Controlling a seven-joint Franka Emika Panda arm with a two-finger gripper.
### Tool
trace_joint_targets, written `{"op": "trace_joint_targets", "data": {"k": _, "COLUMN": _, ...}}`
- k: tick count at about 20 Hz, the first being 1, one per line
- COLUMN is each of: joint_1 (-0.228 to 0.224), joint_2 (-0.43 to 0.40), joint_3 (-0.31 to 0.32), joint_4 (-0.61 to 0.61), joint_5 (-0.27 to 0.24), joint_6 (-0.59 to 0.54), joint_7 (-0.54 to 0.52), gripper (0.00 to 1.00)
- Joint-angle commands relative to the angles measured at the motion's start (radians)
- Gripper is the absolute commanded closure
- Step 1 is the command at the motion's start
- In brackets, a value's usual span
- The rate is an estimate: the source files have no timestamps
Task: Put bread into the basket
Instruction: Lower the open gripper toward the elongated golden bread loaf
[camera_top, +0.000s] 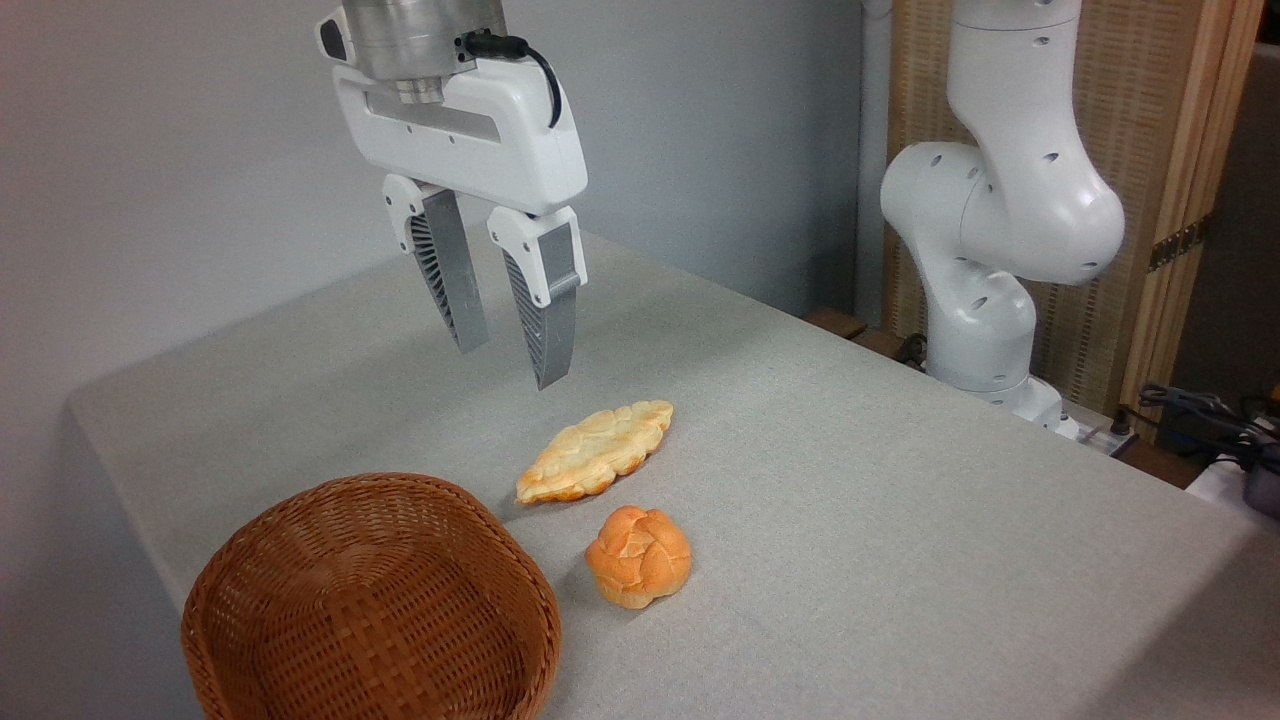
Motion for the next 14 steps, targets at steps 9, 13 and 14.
{"op": "trace_joint_targets", "data": {"k": 9, "joint_1": 0.002, "joint_2": 0.004, "joint_3": 0.000, "joint_4": -0.023, "joint_5": -0.026, "joint_6": -0.013, "joint_7": -0.009, "gripper": 0.00}}
{"op": "trace_joint_targets", "data": {"k": 13, "joint_1": -0.001, "joint_2": 0.004, "joint_3": -0.020, "joint_4": -0.064, "joint_5": -0.029, "joint_6": 0.001, "joint_7": -0.009, "gripper": 0.00}}
{"op": "trace_joint_targets", "data": {"k": 14, "joint_1": -0.003, "joint_2": 0.004, "joint_3": -0.038, "joint_4": -0.081, "joint_5": -0.029, "joint_6": 0.010, "joint_7": -0.009, "gripper": 0.00}}
